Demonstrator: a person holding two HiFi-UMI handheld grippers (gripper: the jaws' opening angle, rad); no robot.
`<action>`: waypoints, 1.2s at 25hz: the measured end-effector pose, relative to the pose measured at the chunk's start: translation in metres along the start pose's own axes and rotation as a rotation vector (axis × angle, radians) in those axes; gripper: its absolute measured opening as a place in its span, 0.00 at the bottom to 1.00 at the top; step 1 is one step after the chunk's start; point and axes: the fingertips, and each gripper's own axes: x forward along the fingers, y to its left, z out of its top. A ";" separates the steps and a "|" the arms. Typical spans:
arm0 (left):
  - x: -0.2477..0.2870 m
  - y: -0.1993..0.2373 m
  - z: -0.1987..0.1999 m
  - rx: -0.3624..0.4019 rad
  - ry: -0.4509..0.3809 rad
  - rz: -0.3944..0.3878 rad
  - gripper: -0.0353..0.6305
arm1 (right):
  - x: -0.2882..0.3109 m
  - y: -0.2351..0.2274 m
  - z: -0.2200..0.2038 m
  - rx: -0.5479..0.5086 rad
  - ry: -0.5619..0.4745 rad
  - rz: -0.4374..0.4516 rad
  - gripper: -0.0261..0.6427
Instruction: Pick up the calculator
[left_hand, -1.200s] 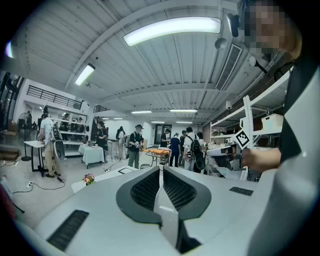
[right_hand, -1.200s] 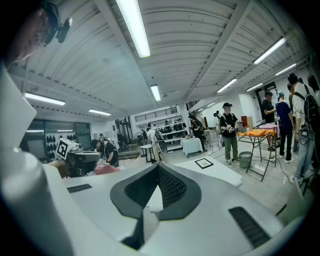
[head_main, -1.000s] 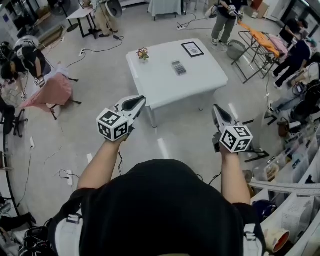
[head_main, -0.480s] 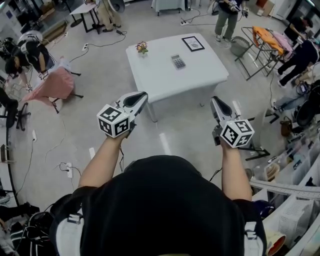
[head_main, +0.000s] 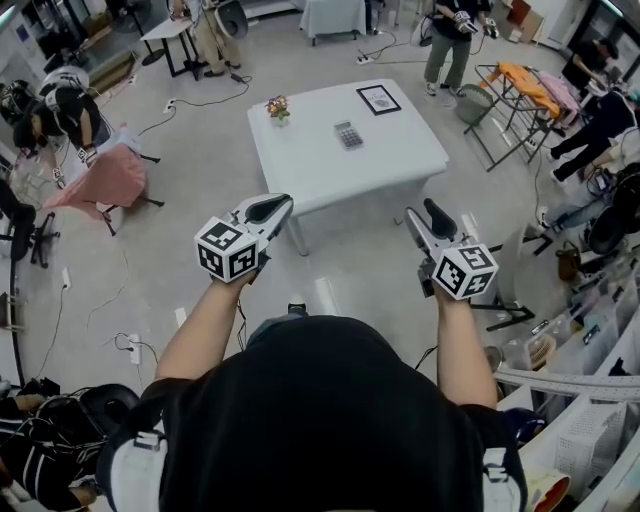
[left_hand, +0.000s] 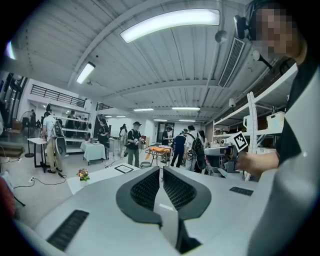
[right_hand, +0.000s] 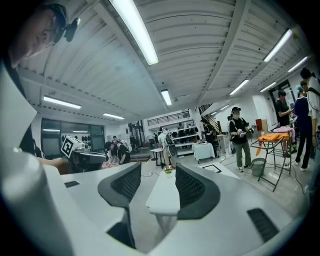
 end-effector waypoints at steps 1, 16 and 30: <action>0.002 0.001 0.001 0.002 -0.001 -0.001 0.11 | 0.001 -0.001 0.000 0.003 0.000 -0.001 0.38; 0.052 0.041 -0.008 -0.033 0.016 -0.046 0.11 | 0.047 -0.026 -0.015 0.001 0.080 -0.019 0.39; 0.144 0.139 -0.002 -0.030 0.067 -0.113 0.11 | 0.148 -0.085 -0.012 0.030 0.114 -0.074 0.39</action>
